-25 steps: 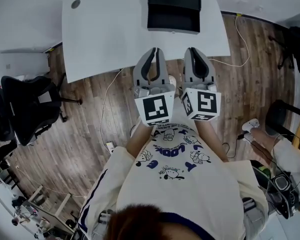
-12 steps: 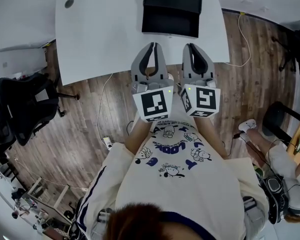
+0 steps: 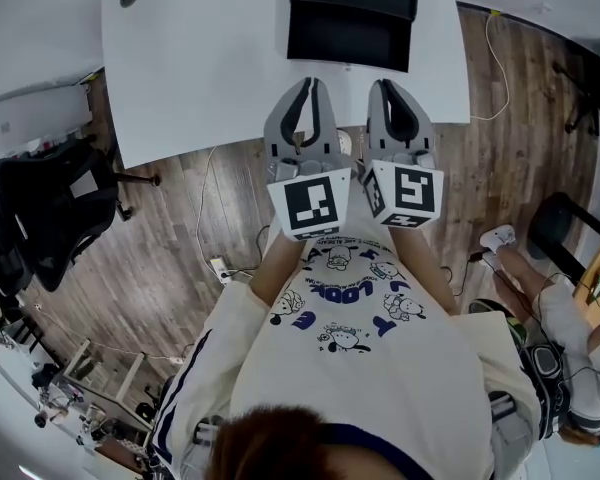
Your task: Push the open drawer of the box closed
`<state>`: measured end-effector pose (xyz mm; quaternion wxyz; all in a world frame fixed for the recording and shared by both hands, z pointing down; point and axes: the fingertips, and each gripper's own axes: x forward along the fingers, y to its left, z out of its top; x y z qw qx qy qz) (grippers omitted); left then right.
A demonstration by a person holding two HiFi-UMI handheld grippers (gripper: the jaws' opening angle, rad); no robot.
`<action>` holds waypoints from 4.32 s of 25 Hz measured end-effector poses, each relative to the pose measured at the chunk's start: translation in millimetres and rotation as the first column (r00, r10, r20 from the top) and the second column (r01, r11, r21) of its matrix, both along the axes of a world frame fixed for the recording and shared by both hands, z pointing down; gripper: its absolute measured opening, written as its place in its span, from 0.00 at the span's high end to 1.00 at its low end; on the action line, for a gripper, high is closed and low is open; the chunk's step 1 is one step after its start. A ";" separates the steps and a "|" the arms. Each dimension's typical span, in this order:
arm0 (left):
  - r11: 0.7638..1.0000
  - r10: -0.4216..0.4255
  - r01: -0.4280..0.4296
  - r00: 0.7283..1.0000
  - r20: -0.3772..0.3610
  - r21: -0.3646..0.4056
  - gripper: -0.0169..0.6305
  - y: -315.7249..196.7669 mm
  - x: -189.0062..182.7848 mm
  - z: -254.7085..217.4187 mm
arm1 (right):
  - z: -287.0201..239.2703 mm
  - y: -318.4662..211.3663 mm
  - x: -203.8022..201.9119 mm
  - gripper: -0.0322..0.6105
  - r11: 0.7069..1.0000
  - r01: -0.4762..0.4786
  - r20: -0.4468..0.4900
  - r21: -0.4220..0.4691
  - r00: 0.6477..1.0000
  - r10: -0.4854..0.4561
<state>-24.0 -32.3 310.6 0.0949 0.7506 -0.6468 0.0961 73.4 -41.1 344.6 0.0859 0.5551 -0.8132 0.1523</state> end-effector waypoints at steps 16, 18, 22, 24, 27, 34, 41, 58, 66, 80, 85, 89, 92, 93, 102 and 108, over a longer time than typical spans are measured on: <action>0.989 0.078 -0.078 0.997 -0.008 -0.125 0.93 -19.0 -3.3 51.8 | 51.2 -18.3 -15.6 0.88 0.993 -0.031 -0.049 -0.113 0.998 0.026; 0.986 0.090 -0.090 0.996 -0.009 -0.140 0.93 -21.5 -1.8 58.7 | 58.9 -20.4 -14.8 0.88 0.992 -0.039 -0.057 -0.122 0.998 0.032; 0.982 0.100 -0.101 0.995 -0.011 -0.163 0.93 -23.9 -2.4 70.4 | 74.3 -19.1 -12.0 0.88 0.987 -0.051 -0.068 -0.151 0.997 0.041; 0.980 0.102 -0.102 0.995 -0.009 -0.171 0.93 -24.6 -4.1 75.3 | 80.7 -18.2 -12.8 0.88 0.985 -0.051 -0.074 -0.164 0.997 0.040; 0.979 0.099 -0.099 0.995 -0.011 -0.181 0.93 -25.2 -6.1 82.1 | 89.8 -17.6 -17.7 0.88 0.980 -0.039 -0.063 -0.195 0.998 0.028; 0.974 0.100 -0.102 0.995 -0.019 -0.200 0.93 -26.2 -5.1 95.8 | 108.3 -22.2 -20.9 0.88 0.975 -0.021 -0.054 -0.219 0.999 0.010; 0.970 0.091 -0.097 0.995 -0.036 -0.221 0.93 -28.0 -7.0 107.2 | 129.1 -22.0 -23.2 0.78 0.964 -0.015 -0.064 -0.267 0.998 -0.002; 0.962 0.076 -0.083 0.996 -0.040 -0.258 0.93 -28.0 -18.8 121.4 | 156.2 -26.3 -35.8 0.77 0.948 -0.027 -0.097 -0.317 0.995 -0.004; 0.960 0.069 -0.078 0.997 -0.042 -0.270 0.93 -26.1 -20.8 125.4 | 167.8 -28.6 -34.7 0.74 0.934 -0.037 -0.103 -0.354 0.995 0.000; 0.960 0.060 -0.071 0.997 -0.048 -0.270 0.93 -29.1 -25.0 122.8 | 165.3 -30.0 -35.0 0.82 0.928 -0.035 -0.101 -0.371 0.995 -0.003; 0.961 0.058 -0.070 0.997 -0.055 -0.267 0.93 -35.9 -21.3 121.3 | 163.2 -33.2 -34.4 0.82 0.928 -0.031 -0.102 -0.372 0.995 -0.007; 0.960 0.059 -0.073 0.997 -0.059 -0.269 0.93 -40.2 -21.5 120.4 | 161.8 -39.6 -37.1 0.82 0.927 -0.028 -0.097 -0.373 0.995 -0.009; 0.960 0.061 -0.075 0.996 -0.060 -0.271 0.93 -44.5 -21.2 120.2 | 163.1 -46.0 -37.5 0.82 0.925 -0.030 -0.095 -0.379 0.995 -0.007; 0.960 0.062 -0.076 0.996 -0.058 -0.271 0.93 -46.3 -21.0 120.3 | 163.5 -48.6 -37.2 0.82 0.925 -0.031 -0.094 -0.379 0.996 -0.005; 0.960 0.052 -0.066 0.997 -0.057 -0.273 0.93 -69.3 -26.0 122.0 | 163.7 -75.9 -38.9 0.82 0.922 -0.044 -0.075 -0.384 0.997 0.017; 0.959 0.052 -0.068 0.997 -0.065 -0.274 0.93 -81.5 -26.4 121.7 | 160.9 -94.8 -37.1 0.82 0.925 -0.058 -0.073 -0.375 0.997 0.033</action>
